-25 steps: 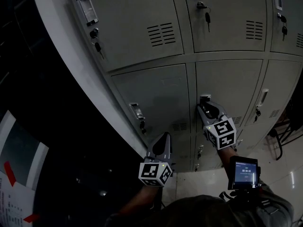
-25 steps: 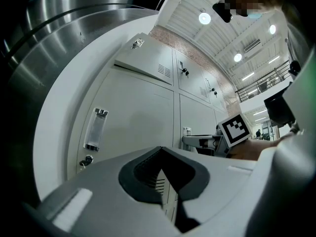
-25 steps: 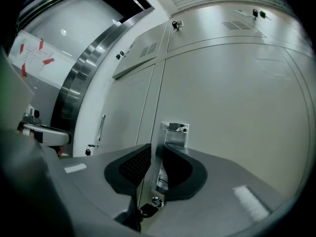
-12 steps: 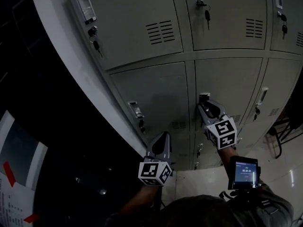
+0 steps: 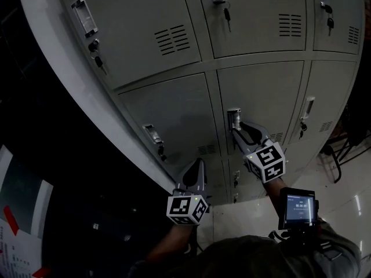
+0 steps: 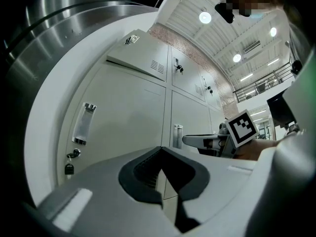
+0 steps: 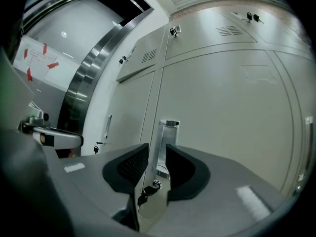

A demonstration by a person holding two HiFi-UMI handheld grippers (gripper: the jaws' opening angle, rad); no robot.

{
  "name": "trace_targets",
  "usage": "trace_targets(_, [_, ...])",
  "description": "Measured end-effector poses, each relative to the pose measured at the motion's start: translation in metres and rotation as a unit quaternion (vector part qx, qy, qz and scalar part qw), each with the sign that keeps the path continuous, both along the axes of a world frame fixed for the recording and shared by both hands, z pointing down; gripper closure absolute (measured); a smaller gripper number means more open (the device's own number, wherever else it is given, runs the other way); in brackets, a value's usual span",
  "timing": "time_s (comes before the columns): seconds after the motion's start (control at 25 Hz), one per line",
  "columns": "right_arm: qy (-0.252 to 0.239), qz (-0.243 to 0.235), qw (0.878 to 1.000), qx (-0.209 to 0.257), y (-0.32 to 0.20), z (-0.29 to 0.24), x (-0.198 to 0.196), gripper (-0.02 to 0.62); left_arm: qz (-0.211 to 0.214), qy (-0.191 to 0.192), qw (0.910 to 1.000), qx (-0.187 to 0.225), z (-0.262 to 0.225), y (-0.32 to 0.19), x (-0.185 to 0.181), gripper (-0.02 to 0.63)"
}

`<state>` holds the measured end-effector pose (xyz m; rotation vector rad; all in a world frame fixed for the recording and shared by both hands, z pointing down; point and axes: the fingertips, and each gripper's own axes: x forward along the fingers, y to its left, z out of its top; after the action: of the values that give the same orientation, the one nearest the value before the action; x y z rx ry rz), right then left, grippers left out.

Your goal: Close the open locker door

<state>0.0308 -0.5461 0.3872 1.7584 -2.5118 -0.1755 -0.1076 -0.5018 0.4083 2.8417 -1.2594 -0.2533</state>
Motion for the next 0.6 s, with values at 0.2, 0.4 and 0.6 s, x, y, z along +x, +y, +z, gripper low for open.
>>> trace_targets(0.2, [0.006,-0.006,1.000,0.004,0.030,-0.005,0.015,0.519,0.014,0.003,0.9999,-0.003,-0.004,0.016,0.028,0.611])
trace_targets(0.4, [0.008,-0.011,1.000,0.010,0.069,-0.011,0.038,0.548,0.022,0.004,0.9997,0.001,-0.011,0.042,0.061,0.611])
trace_targets(0.6, [0.014,-0.022,1.000,0.006,0.112,-0.007,0.063,0.578,0.015,0.005,0.9999,-0.001,-0.011,0.076,0.094,0.611])
